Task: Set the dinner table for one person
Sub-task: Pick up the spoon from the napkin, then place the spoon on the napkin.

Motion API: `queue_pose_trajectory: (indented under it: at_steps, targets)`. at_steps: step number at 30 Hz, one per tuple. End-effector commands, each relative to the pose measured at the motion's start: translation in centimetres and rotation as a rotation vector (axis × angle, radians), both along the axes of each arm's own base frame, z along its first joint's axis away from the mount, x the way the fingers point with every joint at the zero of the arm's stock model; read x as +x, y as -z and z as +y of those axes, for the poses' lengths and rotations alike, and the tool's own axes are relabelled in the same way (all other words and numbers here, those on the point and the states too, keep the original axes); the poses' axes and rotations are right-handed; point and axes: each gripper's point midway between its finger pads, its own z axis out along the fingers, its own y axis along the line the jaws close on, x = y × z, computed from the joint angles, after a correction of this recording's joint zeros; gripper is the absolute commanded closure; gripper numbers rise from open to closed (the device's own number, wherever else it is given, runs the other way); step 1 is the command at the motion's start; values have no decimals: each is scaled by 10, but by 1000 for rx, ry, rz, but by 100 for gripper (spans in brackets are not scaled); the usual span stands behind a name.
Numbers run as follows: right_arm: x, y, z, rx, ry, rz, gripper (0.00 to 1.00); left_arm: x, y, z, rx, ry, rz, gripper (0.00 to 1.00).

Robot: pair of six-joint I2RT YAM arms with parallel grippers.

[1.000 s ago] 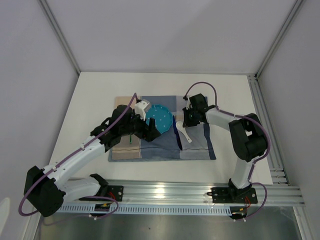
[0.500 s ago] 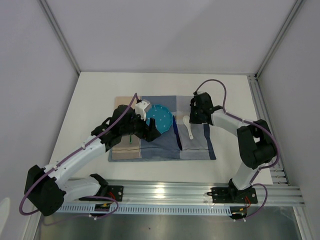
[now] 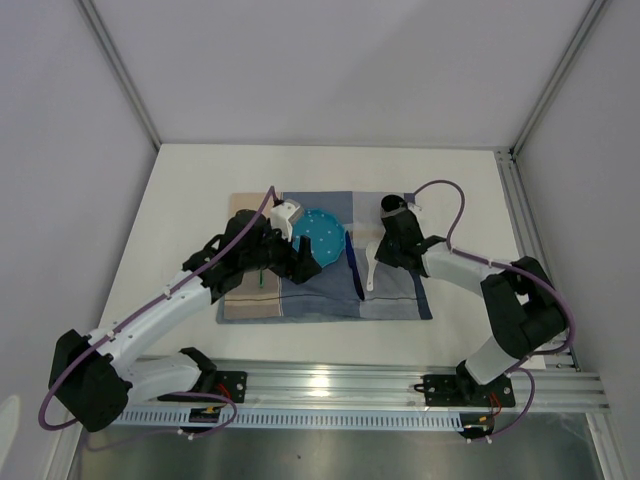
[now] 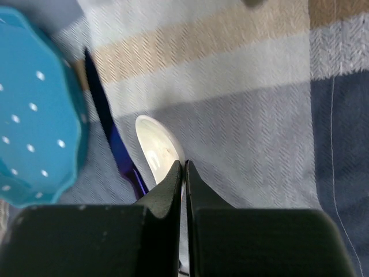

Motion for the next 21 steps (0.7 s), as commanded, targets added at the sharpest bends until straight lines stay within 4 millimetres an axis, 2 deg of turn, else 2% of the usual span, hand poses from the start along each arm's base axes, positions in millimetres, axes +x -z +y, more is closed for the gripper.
queue_pose_trajectory:
  at_steps: [1,3,6,8,9,14,21]
  targets:
    - [34,-34,-1,31,73,-169,100,-1,-11,-7,-26,38,-39,18]
    - [41,-37,5,52,40,-169,100,-2,-11,-7,-28,38,-36,18]
    - [51,-40,5,51,16,-176,100,-2,-10,-6,-26,37,-36,18]
    - [53,-35,3,13,-8,-165,100,-2,-11,-5,-28,36,-41,18]
    - [58,-41,2,4,-5,-174,100,-3,-11,-5,-29,36,-42,18]
    - [60,-33,-5,-16,-19,-151,100,-3,-13,-4,-29,32,-50,18]
    - [58,-26,-5,-30,-71,-129,100,-3,-13,-4,-30,34,-49,18]
